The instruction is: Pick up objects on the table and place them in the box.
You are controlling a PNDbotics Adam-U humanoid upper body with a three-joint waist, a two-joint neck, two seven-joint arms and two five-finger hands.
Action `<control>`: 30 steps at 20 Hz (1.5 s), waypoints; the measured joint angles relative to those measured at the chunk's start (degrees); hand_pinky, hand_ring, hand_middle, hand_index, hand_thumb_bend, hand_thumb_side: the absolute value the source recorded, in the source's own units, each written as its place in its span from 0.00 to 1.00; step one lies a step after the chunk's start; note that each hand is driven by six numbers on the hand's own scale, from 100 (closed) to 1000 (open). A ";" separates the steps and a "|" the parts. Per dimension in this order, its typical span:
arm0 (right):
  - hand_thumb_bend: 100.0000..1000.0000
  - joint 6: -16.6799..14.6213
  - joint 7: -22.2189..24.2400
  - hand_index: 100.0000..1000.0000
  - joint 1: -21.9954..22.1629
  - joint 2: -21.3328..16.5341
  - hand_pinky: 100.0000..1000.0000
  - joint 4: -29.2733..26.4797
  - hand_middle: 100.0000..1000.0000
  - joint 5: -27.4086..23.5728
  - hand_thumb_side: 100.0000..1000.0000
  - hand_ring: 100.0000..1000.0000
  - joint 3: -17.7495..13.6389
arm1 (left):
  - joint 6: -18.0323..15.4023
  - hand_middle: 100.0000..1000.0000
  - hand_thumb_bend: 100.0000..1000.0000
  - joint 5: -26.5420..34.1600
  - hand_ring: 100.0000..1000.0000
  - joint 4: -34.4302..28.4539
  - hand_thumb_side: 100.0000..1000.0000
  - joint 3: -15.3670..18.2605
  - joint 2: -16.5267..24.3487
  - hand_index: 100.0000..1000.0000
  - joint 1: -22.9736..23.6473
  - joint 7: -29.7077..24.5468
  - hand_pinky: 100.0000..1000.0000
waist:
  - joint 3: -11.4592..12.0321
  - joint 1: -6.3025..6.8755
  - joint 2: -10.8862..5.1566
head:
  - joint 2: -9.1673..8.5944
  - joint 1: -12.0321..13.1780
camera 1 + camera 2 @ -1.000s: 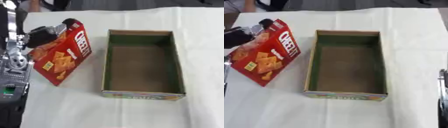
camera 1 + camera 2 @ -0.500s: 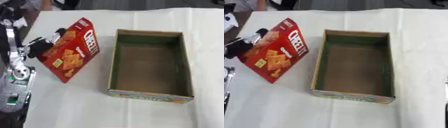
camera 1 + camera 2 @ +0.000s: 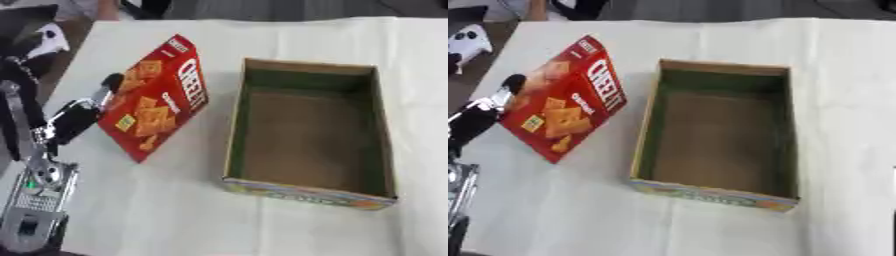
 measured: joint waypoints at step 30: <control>0.00 0.53 -0.04 0.60 0.13 -0.38 0.20 0.00 0.51 0.40 0.65 0.43 -0.30 | 0.42 0.73 0.96 5.81 0.66 0.00 0.23 -6.20 -1.44 0.76 3.73 -13.42 0.73 | -0.06 0.26 -0.75 | 0.00 -0.03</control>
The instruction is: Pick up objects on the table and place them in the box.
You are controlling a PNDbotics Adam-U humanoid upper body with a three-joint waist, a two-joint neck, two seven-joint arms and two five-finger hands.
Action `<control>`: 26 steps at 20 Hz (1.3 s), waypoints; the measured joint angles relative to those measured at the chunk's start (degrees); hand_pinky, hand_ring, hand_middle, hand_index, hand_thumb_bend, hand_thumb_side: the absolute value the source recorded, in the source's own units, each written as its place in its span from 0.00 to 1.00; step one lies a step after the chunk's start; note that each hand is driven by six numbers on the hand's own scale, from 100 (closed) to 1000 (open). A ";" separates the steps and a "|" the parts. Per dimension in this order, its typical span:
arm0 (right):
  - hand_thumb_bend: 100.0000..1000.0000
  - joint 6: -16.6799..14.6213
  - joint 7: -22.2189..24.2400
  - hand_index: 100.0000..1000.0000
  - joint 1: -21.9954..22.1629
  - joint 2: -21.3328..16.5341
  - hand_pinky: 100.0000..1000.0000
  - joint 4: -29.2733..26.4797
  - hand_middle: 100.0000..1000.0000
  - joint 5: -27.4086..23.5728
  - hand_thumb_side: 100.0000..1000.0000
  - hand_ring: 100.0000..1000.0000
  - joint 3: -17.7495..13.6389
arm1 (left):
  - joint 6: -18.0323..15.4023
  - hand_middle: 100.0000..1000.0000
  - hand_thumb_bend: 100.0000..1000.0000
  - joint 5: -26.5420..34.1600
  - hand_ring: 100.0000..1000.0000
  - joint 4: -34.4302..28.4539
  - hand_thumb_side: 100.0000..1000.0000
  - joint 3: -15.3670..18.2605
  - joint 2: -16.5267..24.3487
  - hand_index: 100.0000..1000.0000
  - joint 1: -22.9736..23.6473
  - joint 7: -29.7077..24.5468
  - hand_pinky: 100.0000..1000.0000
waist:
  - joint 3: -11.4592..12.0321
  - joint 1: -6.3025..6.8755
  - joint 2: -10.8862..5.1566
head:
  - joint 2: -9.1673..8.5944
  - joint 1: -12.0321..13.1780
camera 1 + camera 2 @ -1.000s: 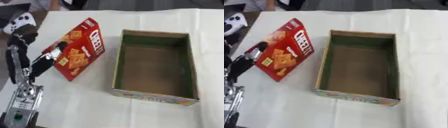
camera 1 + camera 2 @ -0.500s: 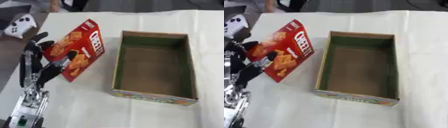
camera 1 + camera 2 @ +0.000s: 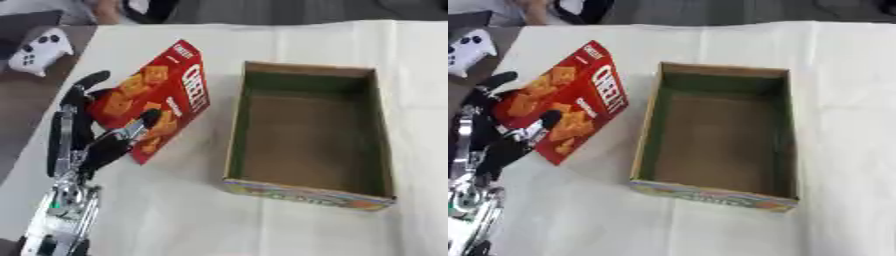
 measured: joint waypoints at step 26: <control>0.00 0.00 -0.03 0.60 -0.27 0.02 0.19 0.00 0.50 0.00 0.65 0.42 0.00 | 2.87 0.71 0.93 -7.12 0.63 2.46 0.25 3.08 -3.08 0.74 -1.92 0.08 0.71 | -0.69 -1.33 1.55 | 0.00 0.00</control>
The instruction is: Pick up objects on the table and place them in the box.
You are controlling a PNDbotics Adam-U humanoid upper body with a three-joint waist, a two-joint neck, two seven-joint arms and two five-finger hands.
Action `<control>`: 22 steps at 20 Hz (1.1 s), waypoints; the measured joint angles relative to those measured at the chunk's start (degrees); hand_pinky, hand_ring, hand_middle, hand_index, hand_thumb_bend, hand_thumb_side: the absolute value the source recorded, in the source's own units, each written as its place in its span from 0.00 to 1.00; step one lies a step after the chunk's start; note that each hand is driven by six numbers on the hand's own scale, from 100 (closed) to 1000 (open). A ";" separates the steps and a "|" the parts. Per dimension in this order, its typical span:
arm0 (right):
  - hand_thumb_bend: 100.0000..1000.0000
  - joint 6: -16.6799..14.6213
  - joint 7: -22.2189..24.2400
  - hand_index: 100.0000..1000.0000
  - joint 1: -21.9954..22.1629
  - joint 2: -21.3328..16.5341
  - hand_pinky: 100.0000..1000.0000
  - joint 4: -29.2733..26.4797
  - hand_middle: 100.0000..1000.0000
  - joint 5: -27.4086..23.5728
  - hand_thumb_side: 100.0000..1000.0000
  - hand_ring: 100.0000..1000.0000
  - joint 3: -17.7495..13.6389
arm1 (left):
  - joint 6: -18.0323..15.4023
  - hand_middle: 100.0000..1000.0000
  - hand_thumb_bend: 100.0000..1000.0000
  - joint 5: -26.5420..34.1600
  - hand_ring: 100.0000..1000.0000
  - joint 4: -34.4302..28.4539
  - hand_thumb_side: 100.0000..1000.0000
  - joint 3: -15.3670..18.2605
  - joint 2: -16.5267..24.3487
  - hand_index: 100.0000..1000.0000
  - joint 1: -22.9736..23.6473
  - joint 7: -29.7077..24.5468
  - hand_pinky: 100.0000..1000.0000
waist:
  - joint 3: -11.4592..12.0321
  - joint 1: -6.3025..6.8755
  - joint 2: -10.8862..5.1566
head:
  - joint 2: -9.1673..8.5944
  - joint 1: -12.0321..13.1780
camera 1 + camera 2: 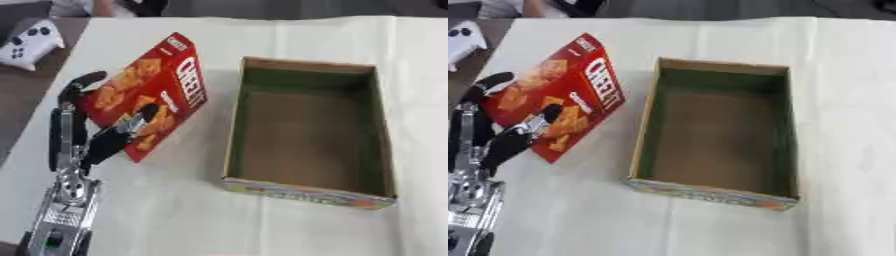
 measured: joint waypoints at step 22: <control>0.00 -0.01 0.02 0.59 -0.24 0.07 0.18 0.00 0.49 -0.02 0.65 0.42 0.00 | 2.76 0.21 0.00 3.21 0.17 1.40 0.06 -1.12 -2.49 0.25 -2.47 8.95 0.20 | -0.73 -0.23 0.56 | -0.01 0.00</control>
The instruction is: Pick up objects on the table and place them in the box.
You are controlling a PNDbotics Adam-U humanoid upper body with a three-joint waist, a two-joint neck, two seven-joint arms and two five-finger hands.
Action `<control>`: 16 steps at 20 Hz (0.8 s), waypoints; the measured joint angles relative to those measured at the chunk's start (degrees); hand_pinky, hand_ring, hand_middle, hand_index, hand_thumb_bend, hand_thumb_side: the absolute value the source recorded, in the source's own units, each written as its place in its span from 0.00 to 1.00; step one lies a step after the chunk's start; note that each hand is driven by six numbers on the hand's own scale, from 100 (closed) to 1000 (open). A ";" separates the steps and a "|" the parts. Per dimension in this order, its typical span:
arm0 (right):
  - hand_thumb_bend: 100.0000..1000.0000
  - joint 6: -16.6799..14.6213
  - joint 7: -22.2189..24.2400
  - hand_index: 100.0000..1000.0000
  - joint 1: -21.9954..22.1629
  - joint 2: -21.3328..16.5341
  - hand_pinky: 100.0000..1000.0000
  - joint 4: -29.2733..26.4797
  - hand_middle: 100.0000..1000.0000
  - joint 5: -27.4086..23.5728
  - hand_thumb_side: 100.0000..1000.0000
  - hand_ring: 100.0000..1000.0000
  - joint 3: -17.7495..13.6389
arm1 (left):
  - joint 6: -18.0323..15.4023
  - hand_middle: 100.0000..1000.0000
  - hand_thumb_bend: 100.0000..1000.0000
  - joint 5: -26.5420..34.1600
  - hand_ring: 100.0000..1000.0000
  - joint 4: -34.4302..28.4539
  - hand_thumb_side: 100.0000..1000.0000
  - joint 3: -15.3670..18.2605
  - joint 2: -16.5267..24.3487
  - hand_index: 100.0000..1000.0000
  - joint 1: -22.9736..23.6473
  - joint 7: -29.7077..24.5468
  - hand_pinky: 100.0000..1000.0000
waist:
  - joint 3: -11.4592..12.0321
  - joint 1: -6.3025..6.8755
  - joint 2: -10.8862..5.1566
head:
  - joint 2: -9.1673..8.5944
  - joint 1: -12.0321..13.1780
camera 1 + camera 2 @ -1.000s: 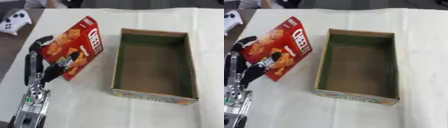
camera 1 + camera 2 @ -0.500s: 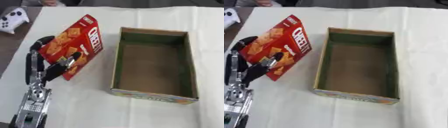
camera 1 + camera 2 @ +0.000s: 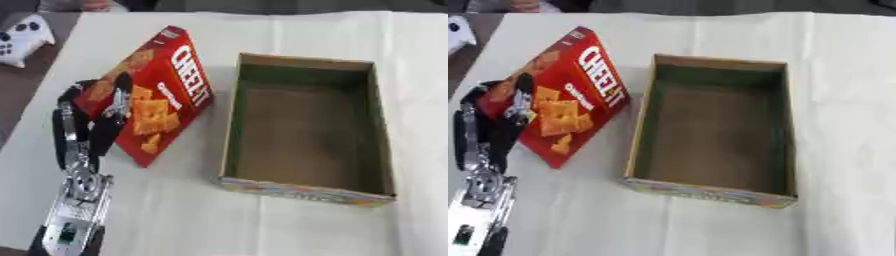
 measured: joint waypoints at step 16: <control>0.00 0.46 0.13 0.59 0.00 0.46 0.18 0.00 0.49 -0.10 0.66 0.42 0.00 | 0.38 0.00 0.00 -0.81 0.00 -1.52 0.00 0.81 0.11 0.08 -7.66 1.44 0.00 | -0.63 0.50 -0.44 | -0.06 -0.02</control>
